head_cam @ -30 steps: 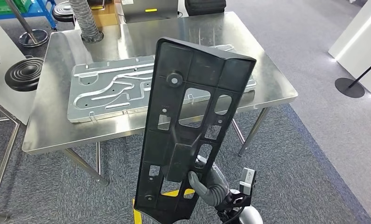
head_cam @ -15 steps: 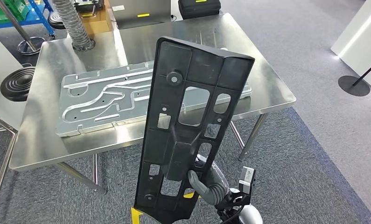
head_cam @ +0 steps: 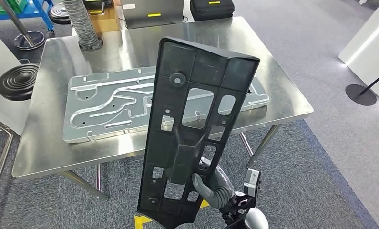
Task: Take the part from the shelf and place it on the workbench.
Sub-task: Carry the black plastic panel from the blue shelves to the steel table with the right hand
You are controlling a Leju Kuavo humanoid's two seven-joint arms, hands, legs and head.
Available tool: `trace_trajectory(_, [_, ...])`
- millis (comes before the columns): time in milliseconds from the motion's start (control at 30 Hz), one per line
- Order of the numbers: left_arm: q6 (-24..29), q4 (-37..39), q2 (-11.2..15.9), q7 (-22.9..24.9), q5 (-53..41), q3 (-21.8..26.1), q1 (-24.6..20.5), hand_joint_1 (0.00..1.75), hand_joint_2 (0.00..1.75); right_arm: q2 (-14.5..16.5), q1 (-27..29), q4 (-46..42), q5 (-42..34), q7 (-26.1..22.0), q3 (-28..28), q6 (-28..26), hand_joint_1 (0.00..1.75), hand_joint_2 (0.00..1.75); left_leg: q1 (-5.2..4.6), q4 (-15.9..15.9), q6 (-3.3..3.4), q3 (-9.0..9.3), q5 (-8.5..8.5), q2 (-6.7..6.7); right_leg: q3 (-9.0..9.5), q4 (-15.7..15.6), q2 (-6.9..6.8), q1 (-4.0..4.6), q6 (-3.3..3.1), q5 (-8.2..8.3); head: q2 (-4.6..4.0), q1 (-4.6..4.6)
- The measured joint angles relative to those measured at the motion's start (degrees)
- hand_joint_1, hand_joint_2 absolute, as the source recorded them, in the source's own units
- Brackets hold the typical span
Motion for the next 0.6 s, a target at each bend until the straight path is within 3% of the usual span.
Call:
trace_trajectory(33, [0.0,0.0,0.0,-0.1,-0.1,0.0,0.0,0.00,1.75,0.0,-0.2,-0.1,-0.3,0.1,0.0,0.2,1.75,1.75,-0.08,0.0,-0.01,0.25,-0.14,-0.07,1.59,-4.3,-0.01,0.19,-0.54,2.46,0.00,0.01])
trace_trajectory(100, [-0.1,0.0,-0.2,-0.1,-0.3,0.0,-0.1,0.00,1.75,-0.1,-1.0,-0.5,-1.0,0.5,0.0,0.6,1.75,1.75,-0.37,0.0,-0.25,0.49,-0.41,-0.13,4.18,-10.7,-0.13,0.57,-1.49,5.06,0.00,0.01])
trace_trajectory(167, [-0.2,0.0,-0.3,-0.2,-0.3,-0.1,-0.2,0.00,1.75,-0.3,-1.7,-1.1,-1.8,1.1,0.0,0.9,1.75,1.75,-0.40,-0.1,-0.78,0.50,-0.53,-0.08,4.79,-12.3,-0.18,0.82,-1.92,5.11,0.00,0.01])
trace_trajectory(267, [-0.3,0.0,-0.4,-0.7,0.1,0.0,-0.2,0.00,1.75,-0.7,-3.1,-2.5,-3.4,1.8,0.0,1.3,1.75,1.75,-0.40,1.0,-1.60,0.28,-1.54,0.02,5.59,-13.8,-0.16,0.29,-2.39,5.74,0.00,0.00])
trace_trajectory(367, [-0.3,0.0,-0.4,-1.0,0.5,0.0,-0.2,0.00,1.75,-1.0,-5.5,-3.3,-5.9,3.2,-0.1,1.4,1.75,1.75,0.02,10.3,-2.40,-3.86,-6.52,0.01,6.15,-14.5,-0.28,-0.05,-2.61,6.04,0.00,-0.01])
trace_trajectory(400, [-0.3,0.0,-0.5,-1.0,0.5,0.0,-0.2,0.00,1.75,-1.2,-6.4,-3.3,-7.0,3.8,-0.3,1.4,1.75,1.75,0.23,13.6,-2.67,-5.47,-7.73,0.02,6.14,-14.4,-0.27,-0.08,-2.58,6.00,0.00,-0.01])
trace_trajectory(433, [-0.3,0.0,-0.5,-1.0,0.6,0.0,-0.2,0.00,1.75,-1.4,-7.3,-3.4,-8.0,4.4,-0.5,1.3,1.75,1.75,0.43,15.2,-2.94,-6.35,-7.88,0.03,6.13,-14.3,-0.25,-0.13,-2.51,5.93,0.00,-0.01])
trace_trajectory(467, [-0.2,0.0,-0.4,-1.0,0.6,0.0,-0.1,0.00,1.75,-1.6,-8.2,-3.5,-9.0,5.1,-0.8,1.2,1.75,1.75,0.62,14.7,-3.19,-6.20,-6.88,0.04,6.12,-14.2,-0.22,-0.22,-2.36,5.82,0.00,-0.01])
trace_trajectory(533, [-0.1,0.0,-0.4,-1.0,0.7,0.0,-0.1,0.00,1.75,-2.1,-10.4,-3.8,-11.0,6.4,-1.4,0.9,1.75,1.75,1.07,8.0,-3.61,-3.18,-2.93,0.11,6.12,-13.5,-0.14,-0.52,-1.80,5.39,0.00,0.00])
trace_trajectory(600, [0.0,0.0,-0.5,-1.0,0.7,0.0,-0.2,0.00,1.75,-2.6,-12.6,-4.3,-12.6,7.4,-2.2,0.7,1.75,1.75,1.14,1.8,-3.38,-0.14,-0.71,-0.03,5.95,-12.7,-0.06,-0.45,-1.03,4.84,0.00,0.00])
